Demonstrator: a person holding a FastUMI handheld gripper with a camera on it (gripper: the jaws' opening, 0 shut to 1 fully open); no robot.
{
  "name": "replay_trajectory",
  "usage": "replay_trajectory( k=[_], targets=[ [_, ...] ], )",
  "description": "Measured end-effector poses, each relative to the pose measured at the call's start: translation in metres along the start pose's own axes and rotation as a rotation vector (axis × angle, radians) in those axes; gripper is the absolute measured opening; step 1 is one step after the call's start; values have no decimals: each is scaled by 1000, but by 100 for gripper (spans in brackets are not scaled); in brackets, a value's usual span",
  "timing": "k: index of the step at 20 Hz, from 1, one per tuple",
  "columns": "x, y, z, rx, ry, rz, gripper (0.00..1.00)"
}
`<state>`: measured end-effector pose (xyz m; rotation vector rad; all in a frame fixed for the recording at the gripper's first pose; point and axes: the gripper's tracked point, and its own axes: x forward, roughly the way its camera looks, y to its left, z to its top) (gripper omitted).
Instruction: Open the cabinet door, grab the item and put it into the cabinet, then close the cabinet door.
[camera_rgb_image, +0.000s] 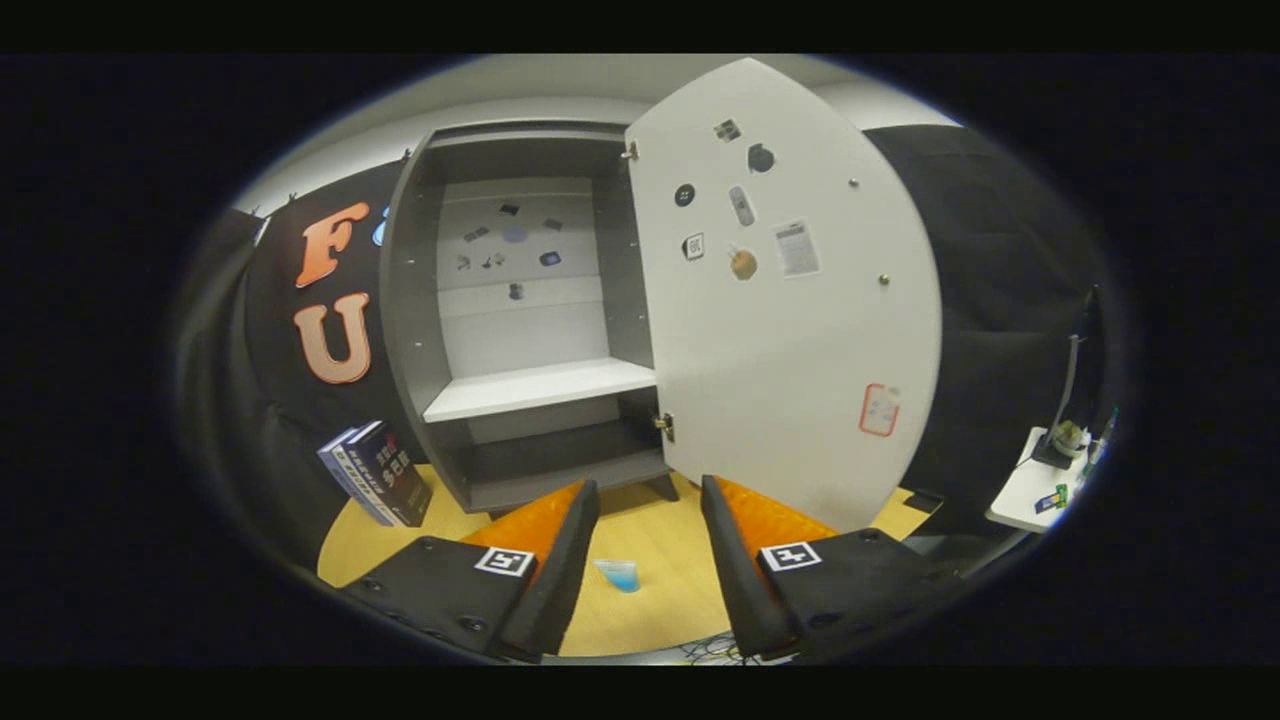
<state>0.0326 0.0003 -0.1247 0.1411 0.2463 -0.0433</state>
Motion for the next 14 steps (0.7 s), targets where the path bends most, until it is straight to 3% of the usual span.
replay_trajectory(
  k=[1, 4, 14],
  targets=[
    [6, 7, -13, 9, 20, 12, 68],
    [26, 17, -50, 27, 64, 23, 97],
    [101, 7, -193, -46, 278, -63, 98]
  ],
)
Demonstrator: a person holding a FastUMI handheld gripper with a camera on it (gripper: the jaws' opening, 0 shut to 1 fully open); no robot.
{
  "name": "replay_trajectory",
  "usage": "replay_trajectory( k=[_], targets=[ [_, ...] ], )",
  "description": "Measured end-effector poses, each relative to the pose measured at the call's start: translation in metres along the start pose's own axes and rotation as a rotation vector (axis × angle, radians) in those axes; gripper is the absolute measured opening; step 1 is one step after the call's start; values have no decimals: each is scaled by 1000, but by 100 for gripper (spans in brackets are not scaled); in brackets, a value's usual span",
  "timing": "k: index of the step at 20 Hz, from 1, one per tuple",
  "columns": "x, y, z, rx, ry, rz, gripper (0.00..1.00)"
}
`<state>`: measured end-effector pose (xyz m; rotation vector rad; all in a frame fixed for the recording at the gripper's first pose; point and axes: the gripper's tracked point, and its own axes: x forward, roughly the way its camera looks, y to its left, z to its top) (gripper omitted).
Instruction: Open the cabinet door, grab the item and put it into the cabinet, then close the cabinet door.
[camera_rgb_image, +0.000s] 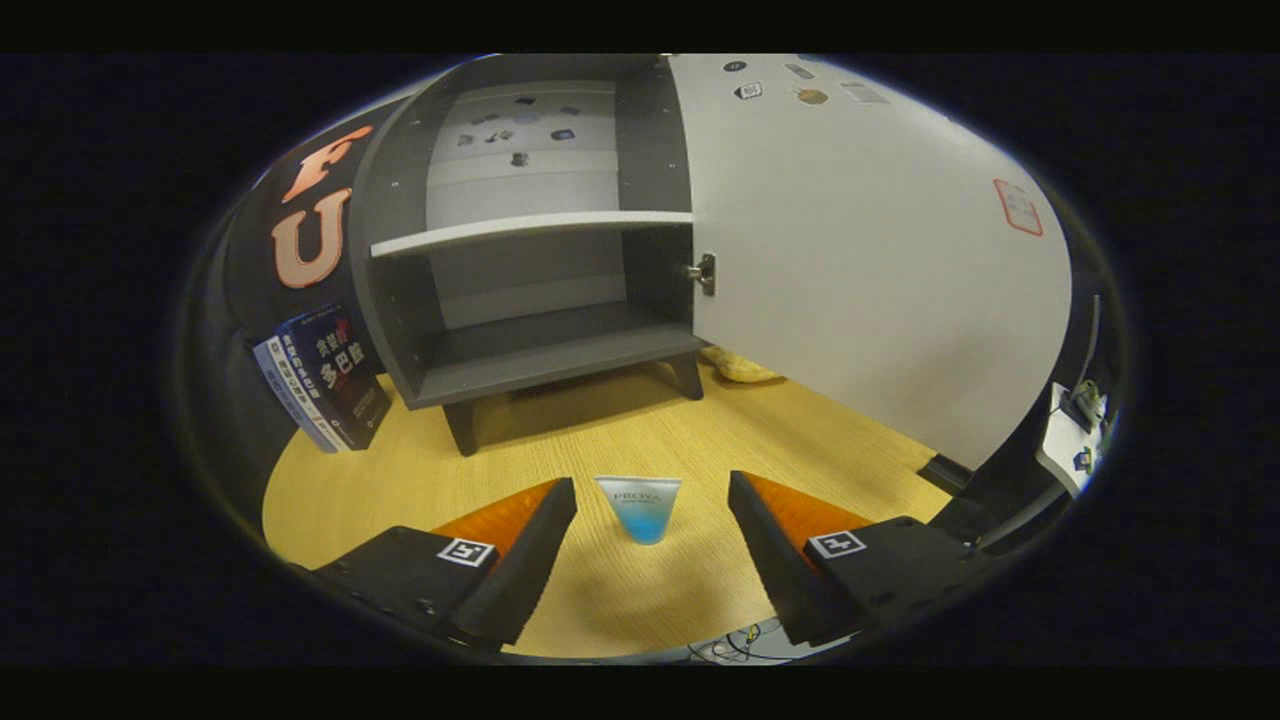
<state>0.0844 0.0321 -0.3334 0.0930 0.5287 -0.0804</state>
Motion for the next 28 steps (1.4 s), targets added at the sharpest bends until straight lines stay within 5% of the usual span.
replay_trajectory(
  k=[5, 7, 8, 9, 14, 21, 28],
  targets=[
    [40, 1, -19, 34, 68, 6, 99],
    [51, -3, -23, 34, 82, -14, 88],
    [55, -2, -21, 40, 87, -12, 72],
    [57, -3, -21, 42, 91, -12, 67],
    [47, 3, -11, 30, 106, 10, 62],
    [5, 24, 66, -22, 65, 80, 61],
    [-24, 64, 200, -16, -63, 175, 61]
  ],
)
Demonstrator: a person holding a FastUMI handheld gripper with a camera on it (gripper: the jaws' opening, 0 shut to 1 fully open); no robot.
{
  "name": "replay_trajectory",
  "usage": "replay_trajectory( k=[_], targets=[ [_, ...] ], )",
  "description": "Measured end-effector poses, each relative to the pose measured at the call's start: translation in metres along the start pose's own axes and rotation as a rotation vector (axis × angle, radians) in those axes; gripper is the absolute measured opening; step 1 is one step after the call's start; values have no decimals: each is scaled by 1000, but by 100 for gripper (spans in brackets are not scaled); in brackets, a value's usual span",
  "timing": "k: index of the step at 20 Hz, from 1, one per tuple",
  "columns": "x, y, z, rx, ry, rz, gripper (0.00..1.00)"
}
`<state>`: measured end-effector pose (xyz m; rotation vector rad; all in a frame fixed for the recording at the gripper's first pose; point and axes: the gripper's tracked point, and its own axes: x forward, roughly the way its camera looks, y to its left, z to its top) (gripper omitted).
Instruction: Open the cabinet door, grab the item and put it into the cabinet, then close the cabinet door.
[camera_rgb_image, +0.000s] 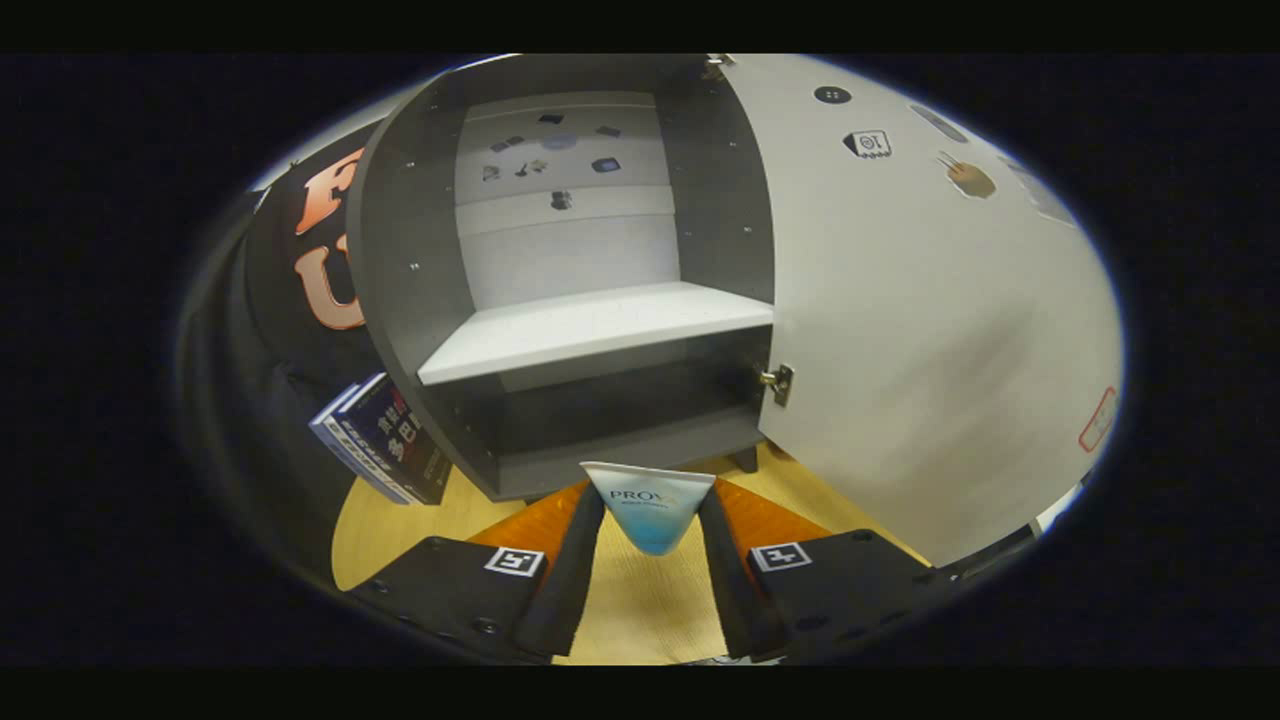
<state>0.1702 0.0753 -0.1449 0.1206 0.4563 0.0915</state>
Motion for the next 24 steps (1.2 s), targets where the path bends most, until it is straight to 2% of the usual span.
replay_trajectory(
  k=[4, 10, 14, 18, 23, 24],
  targets=[
    [8, 18, 75, -90, -67, -2, 61],
    [48, 46, 169, -137, -143, 32, 61],
    [88, 62, 189, -170, -120, 50, 61],
    [115, 69, 169, -143, -14, 72, 61],
    [110, 66, 175, -130, -46, 61, 61],
    [105, 65, 180, -132, -63, 61, 67]
  ],
)
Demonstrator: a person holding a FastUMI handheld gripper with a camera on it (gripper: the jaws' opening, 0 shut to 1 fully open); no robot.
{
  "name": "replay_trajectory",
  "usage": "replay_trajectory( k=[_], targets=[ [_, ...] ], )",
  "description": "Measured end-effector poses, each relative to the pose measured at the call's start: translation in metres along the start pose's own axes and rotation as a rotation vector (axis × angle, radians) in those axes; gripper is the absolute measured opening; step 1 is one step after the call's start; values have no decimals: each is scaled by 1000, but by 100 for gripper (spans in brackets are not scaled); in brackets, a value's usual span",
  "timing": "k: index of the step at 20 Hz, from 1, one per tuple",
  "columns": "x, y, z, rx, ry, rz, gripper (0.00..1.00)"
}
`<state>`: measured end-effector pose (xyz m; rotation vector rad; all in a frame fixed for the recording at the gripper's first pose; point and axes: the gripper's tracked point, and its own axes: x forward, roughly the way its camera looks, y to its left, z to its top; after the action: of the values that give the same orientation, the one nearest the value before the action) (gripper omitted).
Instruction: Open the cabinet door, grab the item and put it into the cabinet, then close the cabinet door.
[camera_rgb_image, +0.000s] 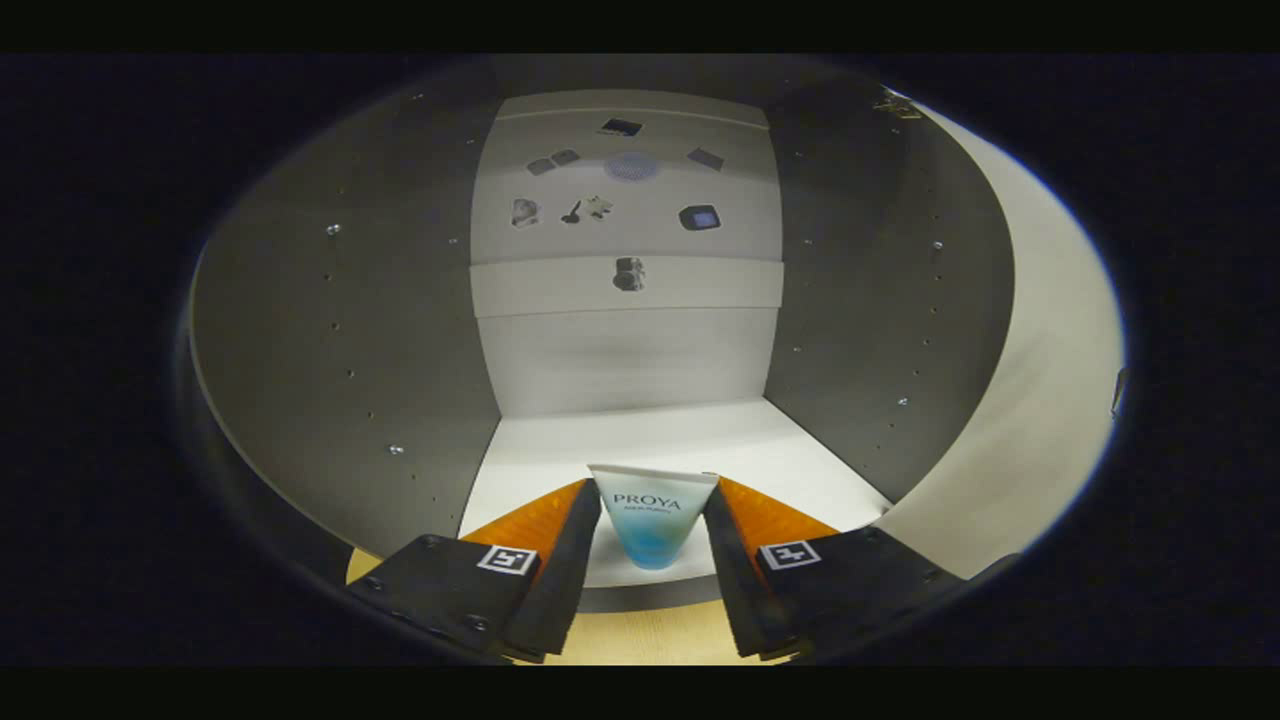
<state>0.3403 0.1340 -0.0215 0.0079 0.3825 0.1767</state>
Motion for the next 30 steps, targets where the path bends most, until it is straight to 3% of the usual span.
replay_trajectory(
  k=[1, 3, 8, 14, 23, 30],
  targets=[
    [-9, -1, 4, -2, -18, -2, 69],
    [-33, -1, 9, 3, -59, -2, 82],
    [-119, -3, -3, 11, -173, 7, 98],
    [-233, -46, -58, 0, -229, -84, 98],
    [-386, -161, -112, 70, -278, -328, 98],
    [-440, -287, -136, 155, -285, -538, 97]
  ],
)
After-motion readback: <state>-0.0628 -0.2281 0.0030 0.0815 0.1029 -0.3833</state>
